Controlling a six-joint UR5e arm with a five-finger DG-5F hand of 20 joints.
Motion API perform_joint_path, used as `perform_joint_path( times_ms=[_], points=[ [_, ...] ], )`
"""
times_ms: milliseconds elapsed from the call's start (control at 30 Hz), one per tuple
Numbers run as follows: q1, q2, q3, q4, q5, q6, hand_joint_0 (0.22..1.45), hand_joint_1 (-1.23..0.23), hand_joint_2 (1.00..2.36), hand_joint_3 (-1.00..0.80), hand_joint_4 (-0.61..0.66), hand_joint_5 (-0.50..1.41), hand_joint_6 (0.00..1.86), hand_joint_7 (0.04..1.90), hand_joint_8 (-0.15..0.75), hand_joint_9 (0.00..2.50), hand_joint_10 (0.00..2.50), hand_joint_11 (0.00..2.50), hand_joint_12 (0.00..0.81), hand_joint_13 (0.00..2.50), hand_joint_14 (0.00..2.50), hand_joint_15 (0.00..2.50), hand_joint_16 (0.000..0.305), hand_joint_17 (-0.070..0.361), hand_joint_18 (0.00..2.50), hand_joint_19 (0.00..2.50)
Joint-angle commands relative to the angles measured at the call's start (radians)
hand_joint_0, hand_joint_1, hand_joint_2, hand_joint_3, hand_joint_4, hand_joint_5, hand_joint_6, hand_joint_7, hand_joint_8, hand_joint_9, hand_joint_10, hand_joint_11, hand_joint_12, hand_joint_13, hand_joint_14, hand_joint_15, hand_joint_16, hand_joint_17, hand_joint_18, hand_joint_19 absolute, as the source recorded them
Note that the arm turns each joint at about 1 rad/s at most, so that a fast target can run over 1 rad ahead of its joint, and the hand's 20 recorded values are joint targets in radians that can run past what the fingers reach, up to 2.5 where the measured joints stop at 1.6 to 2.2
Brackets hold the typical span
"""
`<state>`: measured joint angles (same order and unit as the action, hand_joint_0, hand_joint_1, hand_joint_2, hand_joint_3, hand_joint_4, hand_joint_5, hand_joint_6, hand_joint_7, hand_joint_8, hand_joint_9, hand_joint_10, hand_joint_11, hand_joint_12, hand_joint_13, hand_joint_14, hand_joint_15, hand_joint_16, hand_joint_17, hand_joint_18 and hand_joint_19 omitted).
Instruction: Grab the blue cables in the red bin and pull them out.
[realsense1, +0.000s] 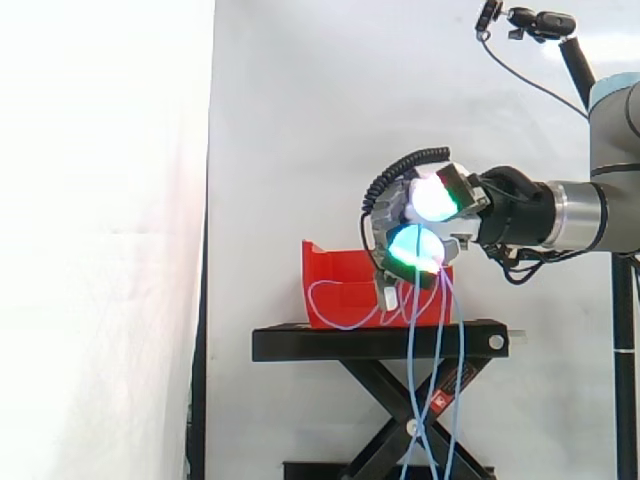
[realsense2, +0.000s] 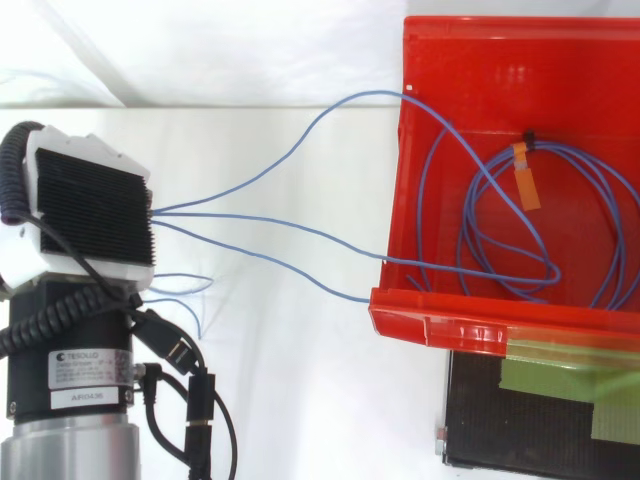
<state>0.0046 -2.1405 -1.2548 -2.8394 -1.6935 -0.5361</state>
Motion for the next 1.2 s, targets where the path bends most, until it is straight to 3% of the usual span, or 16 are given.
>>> perform_joint_path(
  times_ms=[0, 567, 900, 1167],
  points=[
    [0.0, 0.001, 0.0, 0.0, 0.0, 0.0, 0.55, -0.81, 1.0, -1.0, 0.43, 1.04, 0.4, 0.63, 0.461, 1.28, 0.16, 1.56, 0.457, 1.05, 2.5, 0.48, 0.076, 0.172, 1.16, 0.36],
    [0.0, 0.001, 0.0, -0.002, -0.005, 0.0, 0.57, -0.89, 1.0, -1.0, 0.41, 1.07, 0.39, 0.64, 0.438, 1.31, 0.1, 1.6, 0.455, 1.06, 2.5, 0.51, 0.072, 0.161, 1.18, 0.44],
    [0.0, -0.001, 0.0, -0.006, -0.005, 0.0, 0.76, -1.0, 1.0, -1.0, 0.34, 1.03, 0.46, 0.63, 0.352, 1.29, 0.0, 1.7, 0.39, 0.97, 2.5, 0.64, 0.051, 0.114, 1.13, 0.98],
    [0.0, -0.001, 0.0, -0.006, -0.005, 0.0, 0.84, -1.01, 1.01, -0.81, 0.32, 1.02, 0.47, 0.64, 0.34, 1.28, 0.0, 1.71, 0.381, 0.96, 2.5, 0.69, 0.047, 0.107, 1.12, 1.09]
  ],
)
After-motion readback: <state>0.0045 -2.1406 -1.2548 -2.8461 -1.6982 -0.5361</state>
